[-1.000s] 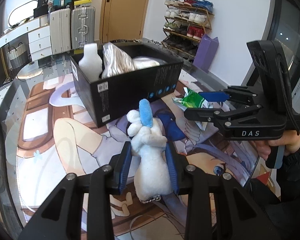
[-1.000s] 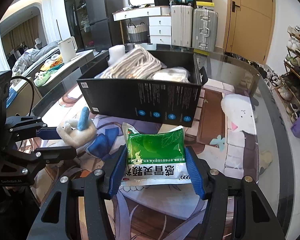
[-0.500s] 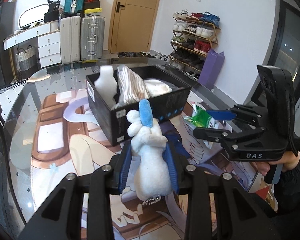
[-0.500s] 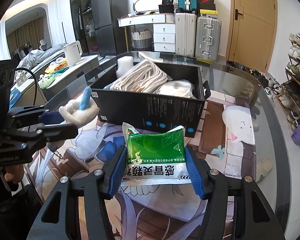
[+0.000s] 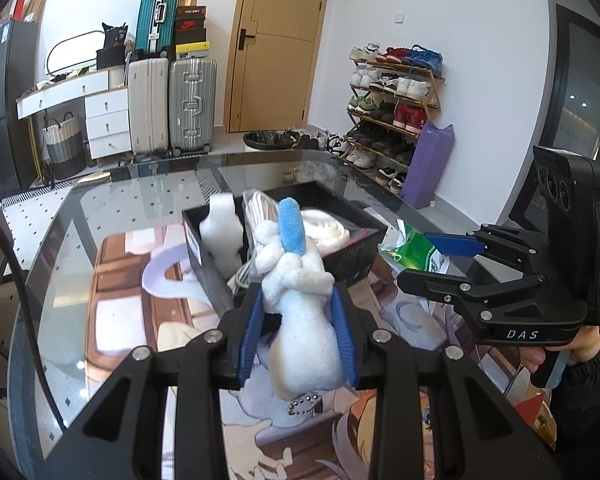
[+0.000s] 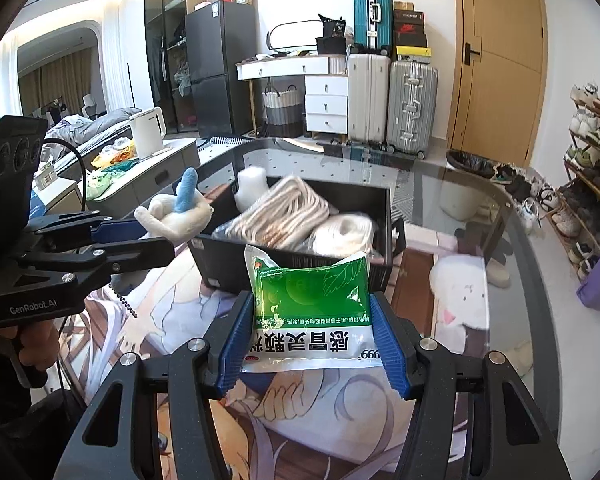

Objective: Organize soft objects
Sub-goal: 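Lift and carry the packet and plush over the black box with both grippers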

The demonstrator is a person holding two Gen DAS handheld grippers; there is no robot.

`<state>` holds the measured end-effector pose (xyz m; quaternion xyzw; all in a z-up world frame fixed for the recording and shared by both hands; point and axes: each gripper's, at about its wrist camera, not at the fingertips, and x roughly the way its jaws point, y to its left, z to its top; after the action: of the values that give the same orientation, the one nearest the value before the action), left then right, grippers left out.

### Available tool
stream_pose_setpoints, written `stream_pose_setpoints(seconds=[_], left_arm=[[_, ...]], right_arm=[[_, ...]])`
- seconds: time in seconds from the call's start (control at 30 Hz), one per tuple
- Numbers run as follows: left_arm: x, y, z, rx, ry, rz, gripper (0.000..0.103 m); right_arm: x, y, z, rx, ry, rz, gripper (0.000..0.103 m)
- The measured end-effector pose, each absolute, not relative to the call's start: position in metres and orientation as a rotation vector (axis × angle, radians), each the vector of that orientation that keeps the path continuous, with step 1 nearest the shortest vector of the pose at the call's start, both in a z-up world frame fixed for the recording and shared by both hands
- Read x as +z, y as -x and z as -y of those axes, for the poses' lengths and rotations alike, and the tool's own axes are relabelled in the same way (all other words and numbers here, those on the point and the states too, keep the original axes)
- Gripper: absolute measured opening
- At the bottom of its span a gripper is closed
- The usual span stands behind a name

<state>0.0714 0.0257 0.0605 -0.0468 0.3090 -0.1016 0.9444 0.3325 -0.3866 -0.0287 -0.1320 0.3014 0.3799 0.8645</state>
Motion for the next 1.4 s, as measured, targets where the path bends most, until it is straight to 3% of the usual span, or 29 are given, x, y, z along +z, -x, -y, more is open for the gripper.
stream_pose_setpoints(seconds=[0.53, 1.4], left_arm=[[0.084, -0.103, -0.042, -0.133, 0.109, -0.566, 0.033], [0.04, -0.169, -0.043, -0.12, 0.1, -0.63, 0.033]], right_arm=[[0.008, -0.356, 0.371, 0.815, 0.24, -0.546, 0.058], [-0.031, -0.418, 0.325, 0.825, 0.268, -0.599, 0.058]])
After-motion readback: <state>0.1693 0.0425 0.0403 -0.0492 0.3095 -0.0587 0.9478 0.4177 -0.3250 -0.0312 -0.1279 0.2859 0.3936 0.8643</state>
